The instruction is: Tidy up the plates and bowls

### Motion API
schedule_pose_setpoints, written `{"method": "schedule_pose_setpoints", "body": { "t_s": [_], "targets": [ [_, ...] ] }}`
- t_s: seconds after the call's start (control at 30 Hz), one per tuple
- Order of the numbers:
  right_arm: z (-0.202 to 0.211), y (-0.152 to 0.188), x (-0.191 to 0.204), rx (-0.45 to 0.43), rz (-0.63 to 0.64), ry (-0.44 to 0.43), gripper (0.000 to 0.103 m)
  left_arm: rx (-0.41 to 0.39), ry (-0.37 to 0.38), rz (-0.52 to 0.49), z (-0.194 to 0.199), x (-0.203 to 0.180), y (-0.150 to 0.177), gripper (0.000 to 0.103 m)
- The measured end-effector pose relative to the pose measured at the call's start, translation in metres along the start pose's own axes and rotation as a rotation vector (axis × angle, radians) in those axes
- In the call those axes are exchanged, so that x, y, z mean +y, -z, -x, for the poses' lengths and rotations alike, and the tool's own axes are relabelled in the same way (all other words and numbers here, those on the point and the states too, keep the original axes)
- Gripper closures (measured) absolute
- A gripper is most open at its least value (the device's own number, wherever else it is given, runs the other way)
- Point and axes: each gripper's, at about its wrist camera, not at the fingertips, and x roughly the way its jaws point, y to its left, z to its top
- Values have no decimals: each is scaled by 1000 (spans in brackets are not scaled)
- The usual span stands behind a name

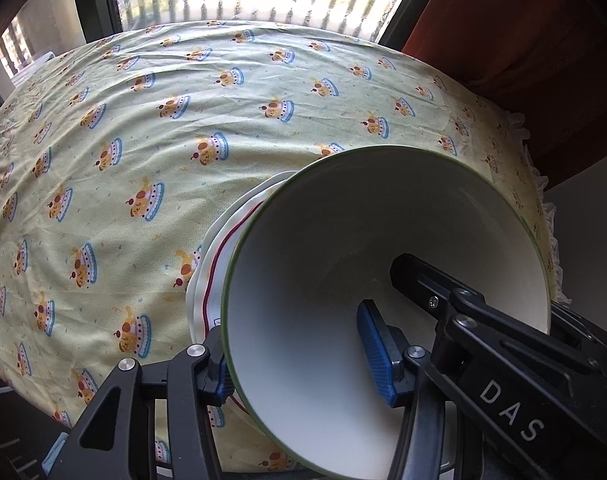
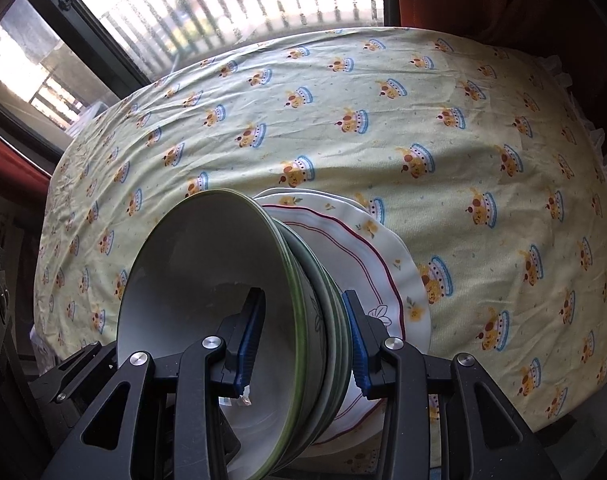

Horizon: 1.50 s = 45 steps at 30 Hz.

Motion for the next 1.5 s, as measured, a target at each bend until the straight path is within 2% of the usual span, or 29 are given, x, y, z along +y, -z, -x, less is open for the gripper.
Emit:
{"method": "schedule_pose_setpoints", "body": {
  "t_s": [0.37,0.53,0.7,0.77,0.87,0.9,1.03,1.13,1.3,1.5],
  "targets": [
    [-4,7,-15,22,-24,-37,59,7,-43,-26,0,-13,10,50],
    [-1,12,-15,9,9,-32,59,-11,-95,-43,3,-19,16,46],
    [4,18,-13,-15,26,-23,55,-52,-105,-57,13,-19,23,27],
    [11,21,-11,-41,28,-18,50,-73,-96,-66,19,-16,24,18],
    [24,28,-2,-96,32,8,31,-106,-80,-90,27,-11,27,16],
    [28,30,2,-115,33,21,28,-117,-76,-102,30,-9,28,16],
    [39,40,14,-167,-14,57,26,-161,-63,-142,46,2,30,16],
    [51,47,22,-208,-66,121,26,-203,-54,-150,60,15,32,16],
    [75,62,44,-326,-63,283,25,-262,-35,-187,83,38,37,16],
    [91,83,75,-384,-103,277,24,-335,-34,-209,108,73,50,14]
  ]
}}
